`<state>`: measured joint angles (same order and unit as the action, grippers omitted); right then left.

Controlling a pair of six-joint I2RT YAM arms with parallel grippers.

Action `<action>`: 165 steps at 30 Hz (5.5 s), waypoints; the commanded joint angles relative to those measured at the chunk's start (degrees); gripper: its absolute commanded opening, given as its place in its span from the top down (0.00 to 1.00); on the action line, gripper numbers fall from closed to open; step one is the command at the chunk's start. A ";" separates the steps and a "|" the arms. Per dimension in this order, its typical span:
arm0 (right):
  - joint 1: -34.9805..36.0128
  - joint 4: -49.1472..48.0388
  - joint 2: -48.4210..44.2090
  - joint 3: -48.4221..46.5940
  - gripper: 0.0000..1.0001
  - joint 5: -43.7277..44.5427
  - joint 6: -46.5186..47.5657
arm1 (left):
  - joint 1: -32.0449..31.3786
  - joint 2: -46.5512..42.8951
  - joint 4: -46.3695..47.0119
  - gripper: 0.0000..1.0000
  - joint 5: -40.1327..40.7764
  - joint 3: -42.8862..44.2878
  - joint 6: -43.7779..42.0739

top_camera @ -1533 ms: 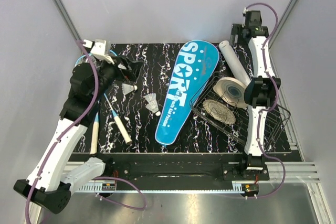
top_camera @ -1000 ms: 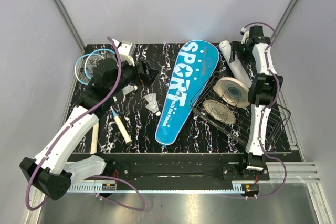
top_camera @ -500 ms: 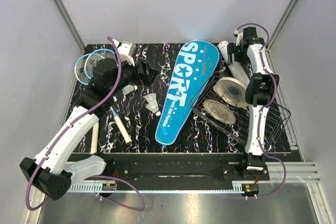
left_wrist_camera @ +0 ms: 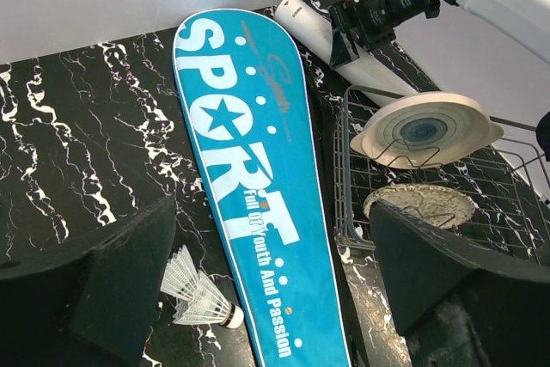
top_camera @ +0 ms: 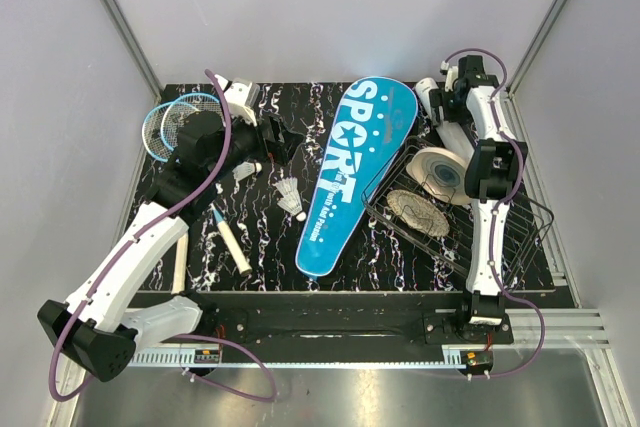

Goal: Pack up the badminton gear

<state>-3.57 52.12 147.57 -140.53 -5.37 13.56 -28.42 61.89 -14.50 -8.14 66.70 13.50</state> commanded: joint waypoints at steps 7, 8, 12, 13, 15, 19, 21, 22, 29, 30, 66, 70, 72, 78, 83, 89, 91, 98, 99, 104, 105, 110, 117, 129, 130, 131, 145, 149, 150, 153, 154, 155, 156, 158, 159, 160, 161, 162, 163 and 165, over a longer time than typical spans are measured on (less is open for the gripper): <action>0.67 -0.70 1.67 -4.48 0.39 1.94 1.20 | -0.14 0.34 2.64 0.02 -1.53 0.89 -0.23; 0.67 -1.31 0.89 -4.75 0.45 2.11 1.38 | -0.14 0.16 2.72 0.02 -1.53 0.89 -0.23; 0.76 -3.33 -2.10 -4.67 0.55 4.39 1.12 | -0.14 0.16 2.72 0.02 -1.18 0.89 -0.23; 0.85 -3.69 -2.80 -4.49 0.55 4.83 1.03 | -0.14 0.25 2.72 0.02 -1.09 0.89 -0.23; 0.94 -4.57 -5.26 -4.40 0.59 6.32 0.94 | -0.14 0.34 2.72 0.02 -1.26 0.89 -0.23; 1.02 -7.02 -9.92 -2.04 0.62 9.93 0.94 | -0.05 0.08 2.72 0.02 -1.18 0.89 -0.14; 1.02 -8.26 -12.65 -0.81 0.64 11.08 0.94 | -0.14 -0.10 2.64 0.03 -1.26 0.89 -0.14; 1.02 -8.70 -13.53 -0.36 0.66 11.51 0.94 | -0.14 -0.10 2.72 0.03 -1.18 0.80 -0.05; 1.55 -9.93 -20.11 2.10 0.71 13.01 0.59 | -0.14 -0.63 2.72 0.03 -1.09 0.89 0.04; 1.90 -10.10 -20.91 2.88 0.72 13.27 0.41 | -0.05 -0.72 2.64 0.03 -0.91 0.80 0.04; 30.64 -48.92 -74.52 58.42 0.67 -38.39 -21.46 | 11.29 -21.01 -7.29 0.08 6.64 13.28 13.51; 31.17 -48.78 -76.37 65.19 0.68 -42.88 -21.31 | 11.29 -19.97 -9.05 0.06 -2.38 15.48 9.45; 31.17 -45.81 -77.95 68.62 0.68 -42.62 -19.11 | 11.29 -16.55 -11.07 0.07 -12.01 17.40 7.43; 31.61 -41.13 -78.75 75.04 0.70 -41.13 -13.83 | 11.37 -9.52 -11.69 0.12 -23.05 16.45 6.89; 33.98 -40.34 -79.19 78.56 0.70 -37.44 -9.35 | 11.29 -1.08 -14.85 0.21 -29.37 17.94 9.26; 36.00 -39.99 -77.78 80.06 0.70 -34.98 -7.06 | 11.37 1.74 -11.60 0.31 -32.71 14.87 11.72; 36.36 -39.99 -77.43 80.06 0.71 -34.45 -6.88 | 11.29 3.14 -11.51 0.36 -35.09 14.60 11.90; 37.15 -39.29 -76.64 79.97 0.71 -33.75 -6.18 | 11.20 2.80 -9.23 0.51 -38.52 12.14 10.33; 37.23 -39.20 -76.55 79.89 0.71 -33.92 -6.09 | 11.20 2.89 -8.97 0.52 -38.96 12.05 10.15; 37.76 -38.67 -76.03 79.53 0.71 -34.01 -5.74 | 10.41 4.99 -8.79 0.56 -40.90 13.11 9.36; 37.76 -38.50 -76.02 79.45 0.71 -34.01 -5.65 | 10.23 5.26 -8.79 0.57 -40.90 13.20 9.27; 37.94 -37.97 -75.59 79.01 0.71 -34.01 -5.48 | 8.48 6.58 -9.31 0.73 -41.25 13.63 8.04; 38.11 -37.97 -75.50 78.74 0.70 -33.13 -5.91 | 7.51 7.46 -14.13 0.85 -40.64 14.42 5.05; 38.38 -44.29 -72.60 81.28 0.58 -26.37 -7.94 | 2.77 6.50 -20.83 1.00 -31.50 11.44 -4.79; 38.29 -45.51 -71.73 81.55 0.50 -25.75 -7.94 | 2.33 6.06 -20.13 1.00 -30.02 10.22 -5.23; 38.29 -46.22 -71.20 81.82 0.48 -24.44 -7.85 | 2.06 5.18 -19.43 1.00 -29.05 9.51 -5.15; 44.17 -48.26 -65.48 78.66 0.05 -16.79 -7.23 | 1.09 -1.15 -8.70 1.00 -24.47 -6.66 3.29; 46.73 -47.90 -63.37 75.41 0.06 -13.63 -7.15 | 1.09 -2.56 -8.61 1.00 -24.03 -6.76 3.55; 47.16 -47.73 -62.67 74.27 0.07 -13.01 -7.06 | 1.00 -2.82 -8.70 1.00 -24.03 -6.58 3.55; 49.01 -46.23 -60.91 72.60 0.18 -9.50 -5.92 | 1.09 -3.44 -8.88 1.00 -23.76 -5.97 3.64; 49.45 -46.06 -60.65 72.59 0.21 -9.23 -5.83 | 1.00 -3.44 -9.22 1.00 -23.59 -5.62 3.56; 49.71 -46.14 -60.64 72.76 0.24 -8.35 -5.31 | 1.09 -3.79 -9.40 1.00 -23.33 -5.44 3.47; 49.89 -46.14 -60.73 73.11 0.27 -7.65 -5.21 | 1.00 -3.88 -9.93 1.00 -23.32 -5.09 3.47; 50.33 -46.49 -61.34 74.43 0.36 -6.16 -4.60 | 1.00 -4.23 -10.11 1.00 -23.32 -4.91 3.73; 50.42 -46.93 -61.61 75.13 0.39 -5.54 -4.08 | 1.09 -4.32 -10.28 1.00 -23.24 -4.82 3.90; 50.51 -47.98 -62.83 76.01 0.42 -4.92 -3.55 | 1.09 -4.58 -10.46 1.00 -22.02 -4.65 4.34; 50.59 -48.77 -63.54 78.28 0.46 -3.18 -2.59 | 1.18 -5.02 -10.72 1.00 -20.79 -4.47 4.69; 50.60 -49.91 -64.15 79.69 0.53 -1.85 -2.05 | 1.53 -5.46 -11.33 1.00 -19.38 -4.30 5.91; 50.60 -51.57 -65.99 81.27 0.56 -1.15 -0.92 | 1.97 -5.81 -11.25 1.00 -17.71 -4.38 6.80; 50.51 -56.58 -67.93 87.14 0.64 -0.44 2.25 | 4.85 -7.22 -10.20 1.00 -17.69 -4.99 8.82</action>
<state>48.03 4.67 83.90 -61.34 -15.59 10.46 -26.46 59.09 -25.71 -26.70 59.86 17.30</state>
